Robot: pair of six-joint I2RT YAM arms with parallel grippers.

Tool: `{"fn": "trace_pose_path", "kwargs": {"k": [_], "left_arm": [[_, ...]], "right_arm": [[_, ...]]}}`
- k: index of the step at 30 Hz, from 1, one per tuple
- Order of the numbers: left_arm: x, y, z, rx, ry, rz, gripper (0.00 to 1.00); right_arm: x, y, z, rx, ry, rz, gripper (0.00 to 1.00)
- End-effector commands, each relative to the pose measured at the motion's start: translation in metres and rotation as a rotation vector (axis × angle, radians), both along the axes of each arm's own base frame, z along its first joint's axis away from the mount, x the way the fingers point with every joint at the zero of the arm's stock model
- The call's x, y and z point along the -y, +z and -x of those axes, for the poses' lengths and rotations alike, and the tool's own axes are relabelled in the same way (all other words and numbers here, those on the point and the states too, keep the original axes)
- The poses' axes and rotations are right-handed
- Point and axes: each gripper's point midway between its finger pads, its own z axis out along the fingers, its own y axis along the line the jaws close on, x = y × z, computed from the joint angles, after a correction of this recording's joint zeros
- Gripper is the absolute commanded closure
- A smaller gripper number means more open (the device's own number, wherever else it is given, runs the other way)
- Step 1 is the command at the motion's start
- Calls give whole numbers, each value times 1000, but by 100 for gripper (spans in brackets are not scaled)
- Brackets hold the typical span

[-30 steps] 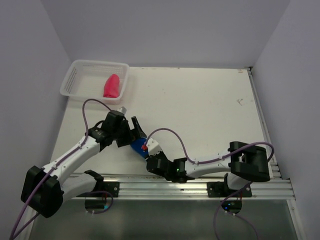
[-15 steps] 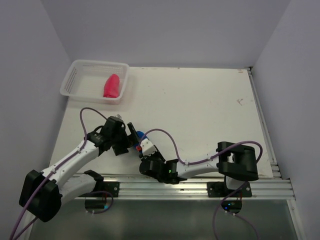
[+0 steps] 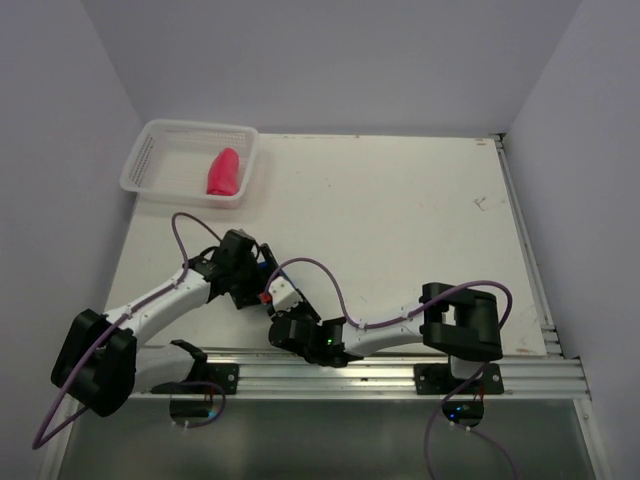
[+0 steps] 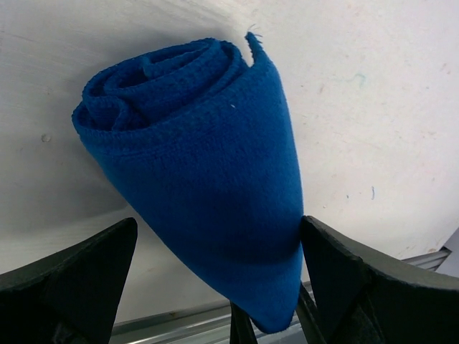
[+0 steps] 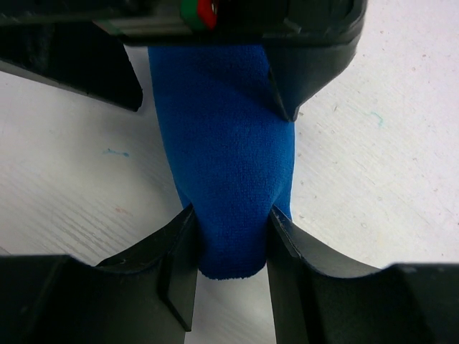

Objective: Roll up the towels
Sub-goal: Place the rolled towel into the container

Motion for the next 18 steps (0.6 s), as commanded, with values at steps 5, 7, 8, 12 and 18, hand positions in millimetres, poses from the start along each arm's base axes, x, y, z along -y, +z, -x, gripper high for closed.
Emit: {"fn": "trace_pose_path", "kwargs": {"k": [5, 7, 8, 12, 18], "left_arm": [[6, -6, -15, 24, 3, -17, 0], [6, -8, -16, 19, 5, -25, 0], [6, -8, -17, 21, 5, -29, 0], [6, -11, -24, 16, 4, -57, 0], [10, -21, -24, -18, -5, -84, 0]], "right_arm": [[-23, 16, -3, 20, 4, -81, 59], [-25, 15, 1, 19, 14, -84, 59], [-27, 15, 1, 19, 18, -85, 59], [-30, 14, 6, 23, 30, -85, 58], [-30, 17, 7, 40, 34, -100, 55]]}}
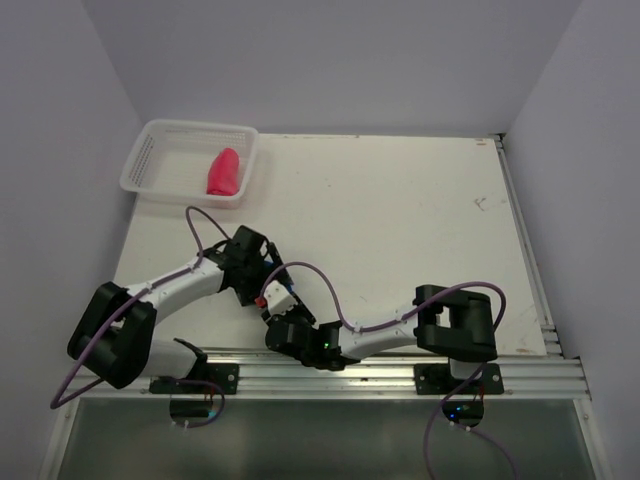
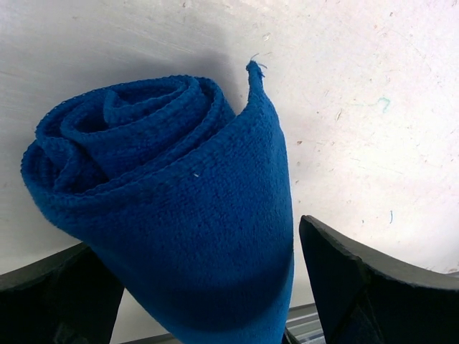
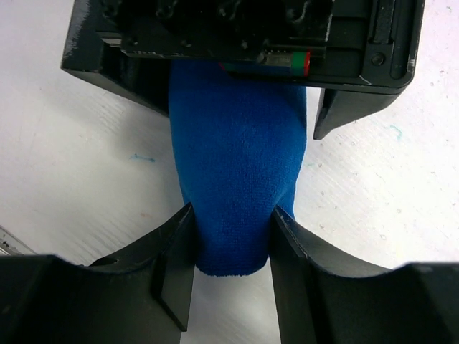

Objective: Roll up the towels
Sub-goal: Place the rolled towel into the container

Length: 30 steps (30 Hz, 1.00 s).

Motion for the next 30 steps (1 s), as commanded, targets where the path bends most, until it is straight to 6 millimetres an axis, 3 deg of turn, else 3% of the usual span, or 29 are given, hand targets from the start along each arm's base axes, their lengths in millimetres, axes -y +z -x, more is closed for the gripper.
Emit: {"fn": "trace_pose_path", "kwargs": {"k": [1, 3, 6, 8, 10, 13, 17, 18, 20, 25, 30], "left_arm": [[6, 3, -14, 48, -5, -12, 3], [8, 2, -14, 40, -5, -12, 7], [10, -1, -10, 31, -11, -15, 20], [12, -4, -6, 26, -17, -23, 36], [12, -10, 0, 9, -25, -30, 45], [12, -18, 10, -16, -42, -41, 55], [10, -20, 12, -23, -46, -51, 62], [8, -20, 13, -29, -46, -64, 67], [5, -15, 9, -9, -47, -86, 69], [-2, -4, 1, 25, -54, -137, 67], [-5, 12, -12, 70, -70, -170, 67]], "right_arm": [[-16, 18, 1, 24, 1, -87, 55], [-16, 18, 1, 28, 3, -93, 54], [-16, 19, 1, 34, 2, -96, 53], [-15, 20, 0, 37, -2, -101, 53], [-15, 21, 0, 35, -4, -106, 51], [-13, 24, -1, 38, -12, -120, 48], [-5, 31, 0, 43, -17, -142, 36], [-4, 42, 0, 45, -17, -171, 34], [3, 46, 1, 42, -15, -179, 27], [25, 78, 6, 16, -6, -283, 21], [51, 82, 13, -42, -26, -345, 20]]}}
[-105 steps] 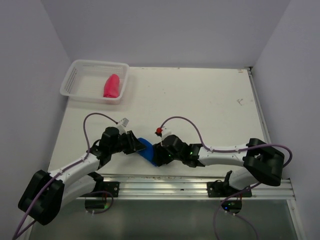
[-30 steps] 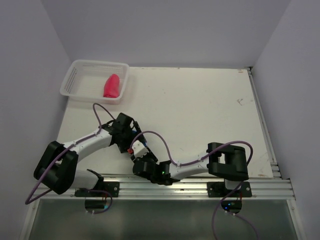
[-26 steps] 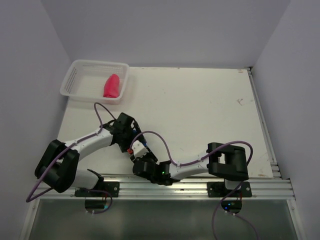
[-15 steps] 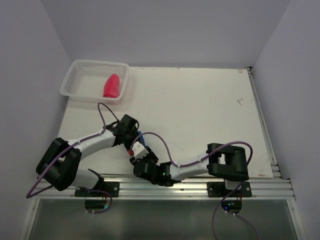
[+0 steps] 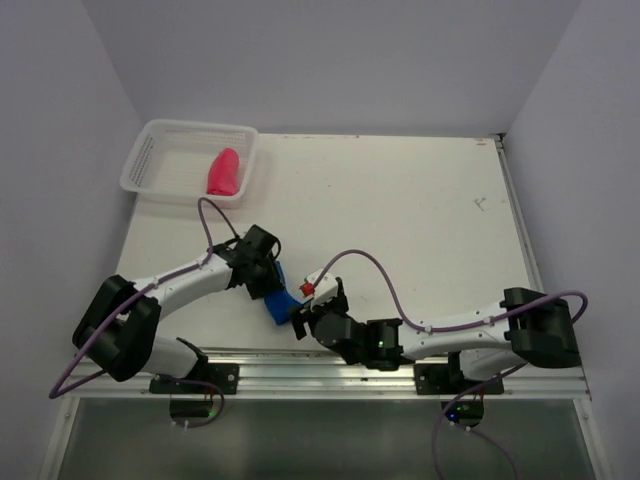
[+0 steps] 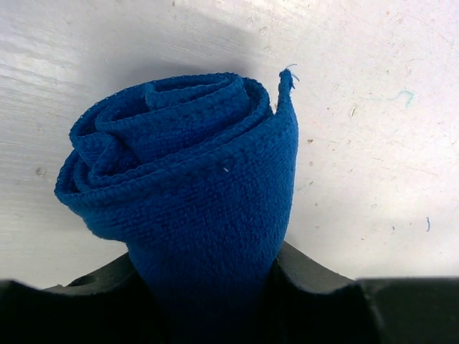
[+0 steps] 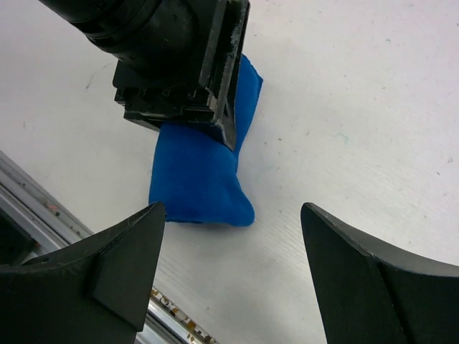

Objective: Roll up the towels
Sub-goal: Place the rolled towel into the container

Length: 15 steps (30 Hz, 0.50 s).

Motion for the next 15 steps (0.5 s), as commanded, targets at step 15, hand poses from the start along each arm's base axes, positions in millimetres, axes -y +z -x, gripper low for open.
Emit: {"fn": "trace_pose_path", "kwargs": {"k": [15], "left_arm": [[-81, 128, -130, 324, 83, -143, 65]], "right_arm": [[68, 29, -9, -80, -133, -143, 19]]}}
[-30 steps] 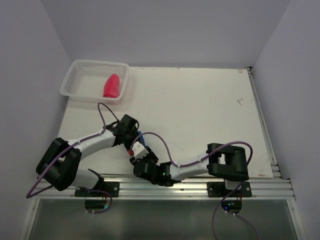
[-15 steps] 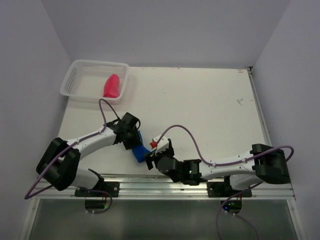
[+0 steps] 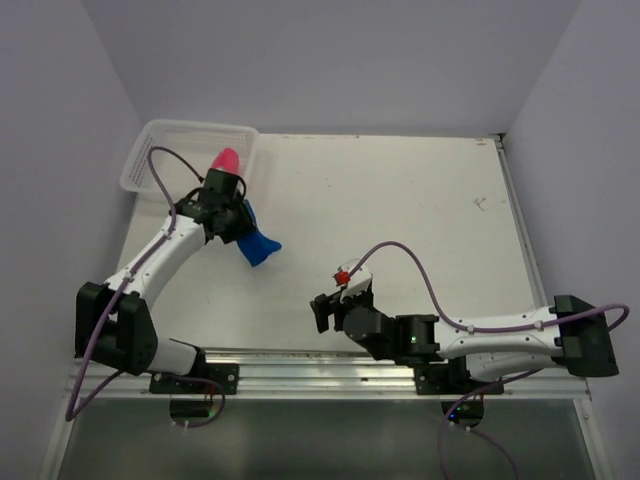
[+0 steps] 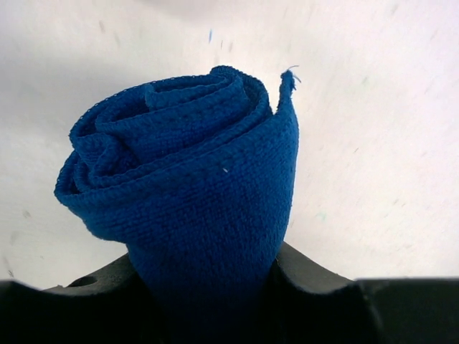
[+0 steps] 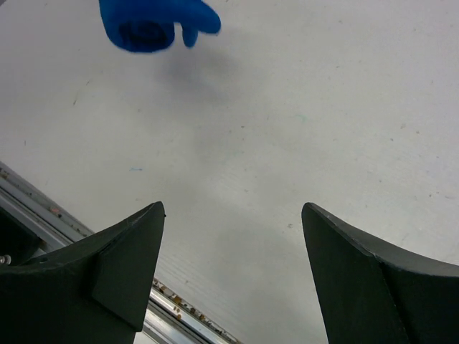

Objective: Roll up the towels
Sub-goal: Place the rolled towel into the container

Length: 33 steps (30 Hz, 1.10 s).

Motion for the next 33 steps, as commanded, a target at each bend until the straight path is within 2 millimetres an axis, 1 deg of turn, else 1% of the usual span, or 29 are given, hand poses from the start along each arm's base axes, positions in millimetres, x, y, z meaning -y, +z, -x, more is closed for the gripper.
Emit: {"fn": "trace_pose_path", "kwargs": {"k": [1, 2, 3, 4, 5, 6, 7, 8, 9, 10, 11, 12, 13, 14, 15, 16, 17, 18, 20, 22, 23, 24, 25, 26, 27, 28, 30, 31, 33], "left_arm": [[-40, 58, -55, 155, 49, -56, 64], [-47, 81, -76, 208, 57, -49, 64], [-55, 91, -86, 231, 72, -42, 64], [-77, 102, -99, 251, 119, -40, 64], [-85, 120, -118, 290, 129, -31, 64], [-96, 126, -127, 297, 153, -31, 64], [-123, 131, -136, 309, 207, -35, 64], [-134, 138, -152, 325, 228, -29, 64], [-143, 140, -160, 335, 243, -17, 64], [-167, 141, -166, 341, 291, -16, 64], [-171, 137, -179, 337, 289, 29, 64], [-180, 135, -186, 345, 304, 44, 64], [-199, 131, -190, 345, 339, 50, 64], [-205, 118, -200, 328, 345, 75, 64], [-213, 112, -205, 325, 357, 82, 65], [-225, 107, -209, 324, 374, 86, 66], [-232, 96, -218, 317, 376, 86, 67], [-236, 91, -222, 309, 384, 81, 67], [-242, 79, -234, 304, 379, 83, 66], [-247, 67, -244, 294, 384, 82, 66], [-246, 62, -248, 289, 377, 90, 65], [-246, 56, -250, 281, 375, 95, 65], [-246, 54, -254, 281, 372, 96, 64], [-248, 39, -256, 258, 374, 102, 64], [-248, 33, -258, 251, 373, 105, 64], [-247, 21, -259, 231, 376, 111, 64], [-248, 12, -261, 227, 380, 112, 64], [-249, 1, -261, 208, 388, 114, 64], [-253, -6, -263, 209, 399, 114, 63]], "right_arm": [[20, 6, -10, -16, -60, -25, 19], [23, 8, -12, -17, -66, -27, 19], [27, 9, -16, -18, -78, -25, 19], [31, 11, -17, -22, -72, -23, 19], [34, 11, -19, -26, -77, -15, 19], [39, 12, -25, -27, -94, -8, 19], [43, 12, -28, -29, -102, 1, 19], [46, 13, -30, -37, -100, -5, 19], [51, 14, -37, -36, -118, -2, 19], [54, 13, -41, -38, -127, 1, 18], [54, 13, -42, -41, -125, 5, 18], [58, 12, -49, -43, -142, 8, 18], [59, 11, -51, -49, -146, 16, 18], [57, 10, -53, -59, -138, 11, 18], [59, 6, -58, -71, -155, 21, 18], [59, 5, -60, -77, -159, 18, 18], [60, 4, -65, -84, -171, 18, 18], [58, -1, -66, -107, -169, 12, 18], [59, -8, -66, -142, -183, 1, 18], [54, -14, -64, -170, -178, -31, 18], [55, -20, -64, -180, -178, -22, 18], [54, -22, -65, -183, -178, -14, 18], [55, -30, -65, -195, -180, 17, 18], [55, -30, -67, -195, -182, 23, 18], [56, -32, -69, -199, -188, 31, 18], [54, -34, -71, -204, -186, 31, 18], [54, -36, -75, -213, -194, 25, 18], [52, -41, -76, -227, -191, 30, 18], [50, -41, -80, -230, -191, 37, 18]]}}
